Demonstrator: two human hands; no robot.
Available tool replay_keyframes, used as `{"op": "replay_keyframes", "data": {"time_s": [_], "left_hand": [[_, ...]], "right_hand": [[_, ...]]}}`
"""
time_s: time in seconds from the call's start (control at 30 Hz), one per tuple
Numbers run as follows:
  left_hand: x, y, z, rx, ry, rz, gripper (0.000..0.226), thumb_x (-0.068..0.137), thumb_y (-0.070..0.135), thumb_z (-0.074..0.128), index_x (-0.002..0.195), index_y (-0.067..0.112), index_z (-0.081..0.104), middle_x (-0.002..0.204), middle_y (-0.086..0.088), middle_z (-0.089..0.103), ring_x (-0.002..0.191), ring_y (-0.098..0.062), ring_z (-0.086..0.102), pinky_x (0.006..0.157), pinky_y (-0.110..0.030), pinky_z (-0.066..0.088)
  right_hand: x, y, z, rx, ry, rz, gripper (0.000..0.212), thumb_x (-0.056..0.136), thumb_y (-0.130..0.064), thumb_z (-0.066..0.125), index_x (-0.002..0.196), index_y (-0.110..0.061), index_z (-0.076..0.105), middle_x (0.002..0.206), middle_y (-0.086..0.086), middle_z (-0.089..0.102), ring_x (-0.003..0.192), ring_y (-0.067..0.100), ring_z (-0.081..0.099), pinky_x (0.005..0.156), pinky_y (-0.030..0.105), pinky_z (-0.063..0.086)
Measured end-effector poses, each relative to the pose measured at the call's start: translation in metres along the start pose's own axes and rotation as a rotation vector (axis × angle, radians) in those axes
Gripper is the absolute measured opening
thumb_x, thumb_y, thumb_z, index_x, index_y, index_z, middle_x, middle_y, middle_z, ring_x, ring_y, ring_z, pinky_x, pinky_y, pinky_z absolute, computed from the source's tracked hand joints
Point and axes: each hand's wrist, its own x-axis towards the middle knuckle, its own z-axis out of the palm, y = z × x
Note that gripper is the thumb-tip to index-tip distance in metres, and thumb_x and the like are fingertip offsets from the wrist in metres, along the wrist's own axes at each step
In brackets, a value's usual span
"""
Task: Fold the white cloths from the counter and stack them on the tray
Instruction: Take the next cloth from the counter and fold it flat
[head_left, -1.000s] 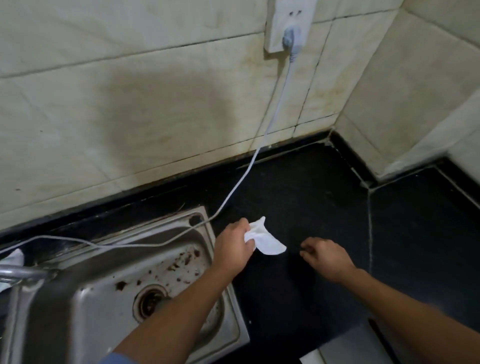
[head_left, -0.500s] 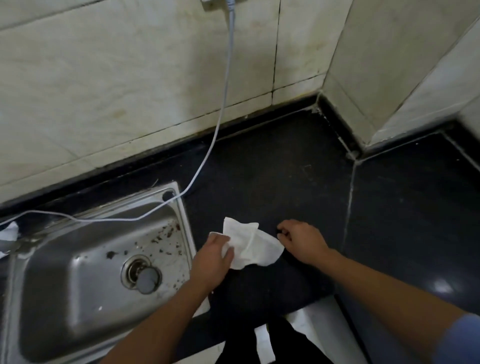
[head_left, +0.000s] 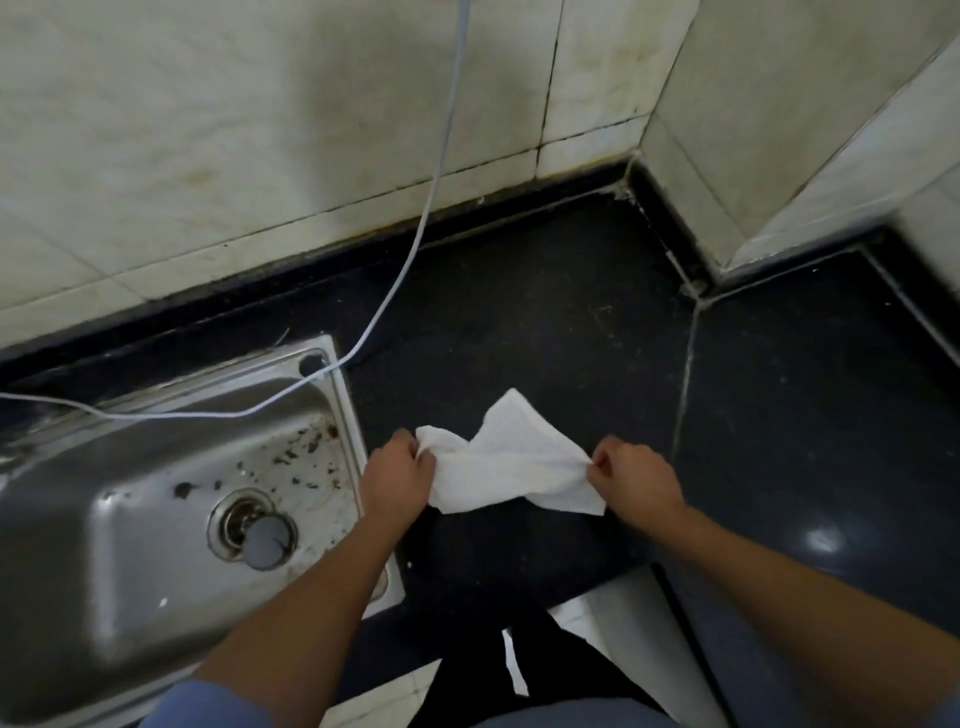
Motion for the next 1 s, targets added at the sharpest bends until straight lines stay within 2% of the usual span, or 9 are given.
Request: {"op": "replay_keyframes", "data": {"time_s": [0.17,0.33,0.43,0.5,0.57,0.67,0.77,0.87,1.0], "left_hand": [[-0.007,0.006,0.007,-0.06,-0.115,0.008,0.018,0.085,0.022,0.063,0.077,0.012,0.05,0.071,-0.002,0.055,0.074,-0.023,0.059,0.063,-0.03,0.042],[0.001,0.011,0.006,-0.279,-0.13,-0.061,0.03,0.078,0.012,0.069,0.096,0.015,0.045,0.074,0.001,0.053,0.07,-0.016,0.054,0.061,-0.028,0.04],[0.006,0.013,0.005,-0.44,-0.159,-0.149,0.045,0.074,0.006,0.073,0.108,0.013,0.044,0.082,-0.003,0.055,0.08,-0.025,0.059,0.068,-0.032,0.046],[0.005,0.014,0.004,-0.591,-0.187,-0.255,0.055,0.072,0.003,0.074,0.116,0.014,0.044,0.098,-0.006,0.055,0.091,-0.026,0.058,0.077,-0.036,0.05],[0.006,0.014,0.001,-0.704,-0.206,-0.305,0.049,0.072,-0.001,0.073,0.113,0.015,0.05,0.108,-0.009,0.057,0.094,-0.025,0.058,0.075,-0.036,0.051],[0.018,0.018,-0.009,-0.777,-0.155,-0.234,0.03,0.075,-0.004,0.07,0.098,0.013,0.058,0.1,-0.011,0.064,0.089,-0.024,0.061,0.07,-0.033,0.051],[0.036,0.034,-0.021,-0.889,-0.127,-0.217,0.034,0.081,0.003,0.071,0.108,0.013,0.052,0.089,-0.008,0.064,0.083,-0.023,0.064,0.071,-0.037,0.056],[0.042,0.048,-0.023,-0.879,-0.236,-0.266,0.053,0.081,0.017,0.074,0.123,0.017,0.043,0.092,-0.006,0.065,0.083,-0.018,0.066,0.072,-0.034,0.057],[0.021,0.04,-0.003,-0.69,-0.288,-0.228,0.077,0.069,0.025,0.084,0.131,0.015,0.038,0.094,-0.006,0.064,0.088,-0.019,0.065,0.081,-0.041,0.056]], "right_hand": [[-0.028,0.026,0.011,-0.063,-0.141,0.061,0.017,0.088,-0.034,0.053,0.099,-0.023,0.06,0.101,0.002,0.069,0.092,0.025,0.065,0.075,0.032,0.048],[0.0,0.0,0.003,0.089,0.114,0.019,0.032,0.089,-0.041,0.056,0.117,-0.025,0.056,0.109,-0.003,0.064,0.094,0.02,0.063,0.077,0.032,0.049],[0.026,-0.024,0.003,0.09,0.092,0.053,0.043,0.087,-0.043,0.058,0.125,-0.024,0.051,0.114,-0.002,0.063,0.101,0.022,0.062,0.081,0.035,0.049],[0.036,-0.037,0.006,0.046,0.028,0.102,0.032,0.087,-0.034,0.058,0.116,-0.021,0.057,0.108,0.0,0.066,0.095,0.023,0.063,0.077,0.034,0.05],[0.039,-0.044,0.009,0.082,-0.005,0.128,0.02,0.088,-0.027,0.057,0.105,-0.021,0.064,0.101,0.002,0.068,0.089,0.023,0.064,0.074,0.032,0.05],[0.042,-0.041,0.003,0.171,0.1,0.104,0.016,0.089,-0.024,0.057,0.101,-0.019,0.066,0.098,0.002,0.069,0.088,0.023,0.064,0.07,0.029,0.047],[0.054,-0.034,-0.014,0.284,0.273,0.131,0.014,0.09,-0.021,0.057,0.102,-0.017,0.064,0.097,0.003,0.067,0.086,0.022,0.062,0.07,0.027,0.042],[0.07,-0.024,-0.02,0.356,0.307,0.163,0.016,0.091,-0.018,0.057,0.106,-0.016,0.062,0.105,0.006,0.065,0.089,0.022,0.06,0.072,0.029,0.044],[0.061,-0.01,-0.015,0.278,0.258,0.122,0.025,0.089,-0.022,0.059,0.114,-0.018,0.058,0.115,0.004,0.056,0.093,0.025,0.06,0.079,0.037,0.05]]}}
